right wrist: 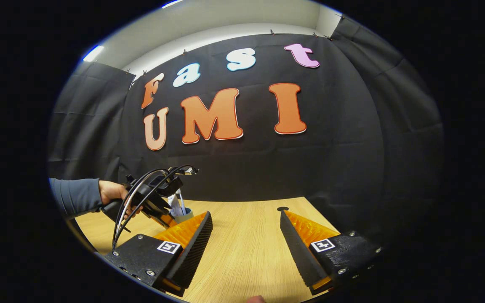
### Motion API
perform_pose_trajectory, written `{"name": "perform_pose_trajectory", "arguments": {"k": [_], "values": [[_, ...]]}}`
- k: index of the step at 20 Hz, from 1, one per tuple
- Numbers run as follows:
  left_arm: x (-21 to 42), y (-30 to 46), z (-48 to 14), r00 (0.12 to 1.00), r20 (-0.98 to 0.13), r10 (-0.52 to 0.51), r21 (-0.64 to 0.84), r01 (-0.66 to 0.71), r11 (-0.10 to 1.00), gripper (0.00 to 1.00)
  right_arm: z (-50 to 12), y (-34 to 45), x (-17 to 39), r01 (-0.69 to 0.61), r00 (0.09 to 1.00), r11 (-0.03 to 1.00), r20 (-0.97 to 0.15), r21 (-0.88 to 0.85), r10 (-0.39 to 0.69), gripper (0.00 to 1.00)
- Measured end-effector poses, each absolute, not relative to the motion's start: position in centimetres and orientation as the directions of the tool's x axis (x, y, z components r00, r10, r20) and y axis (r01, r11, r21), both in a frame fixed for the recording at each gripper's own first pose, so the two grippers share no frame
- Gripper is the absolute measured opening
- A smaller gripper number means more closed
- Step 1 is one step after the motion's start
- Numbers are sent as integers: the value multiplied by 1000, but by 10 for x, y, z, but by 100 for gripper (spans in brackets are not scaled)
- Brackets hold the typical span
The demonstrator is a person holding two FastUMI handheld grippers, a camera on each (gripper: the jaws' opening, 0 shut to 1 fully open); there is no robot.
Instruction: Put the toothbrush and toothpaste on the desktop into the cup, then pick up the cup and place it on the coaster on the desktop.
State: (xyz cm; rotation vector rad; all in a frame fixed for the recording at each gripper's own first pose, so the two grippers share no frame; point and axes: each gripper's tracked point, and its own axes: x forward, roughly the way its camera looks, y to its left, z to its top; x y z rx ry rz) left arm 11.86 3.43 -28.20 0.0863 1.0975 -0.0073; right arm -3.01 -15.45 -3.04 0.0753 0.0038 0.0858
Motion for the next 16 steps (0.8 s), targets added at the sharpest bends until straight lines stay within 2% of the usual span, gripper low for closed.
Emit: {"name": "perform_pose_trajectory", "arguments": {"k": [10,12,14,16], "values": [[119,32,-280,439,-898,21,50,56,997,23,-34,-140,-35,-99,995,994,-19,42,100,97],[116,31,-275,466,-884,15,48,58,997,27,-33,-136,-36,-102,994,994,-21,34,103,97],[112,33,-265,496,-868,7,55,82,995,37,-29,-131,-36,-104,994,994,-20,26,105,97],[109,33,-254,521,-854,-6,63,115,991,75,-26,-124,-36,-109,994,994,-18,15,109,97]]}}
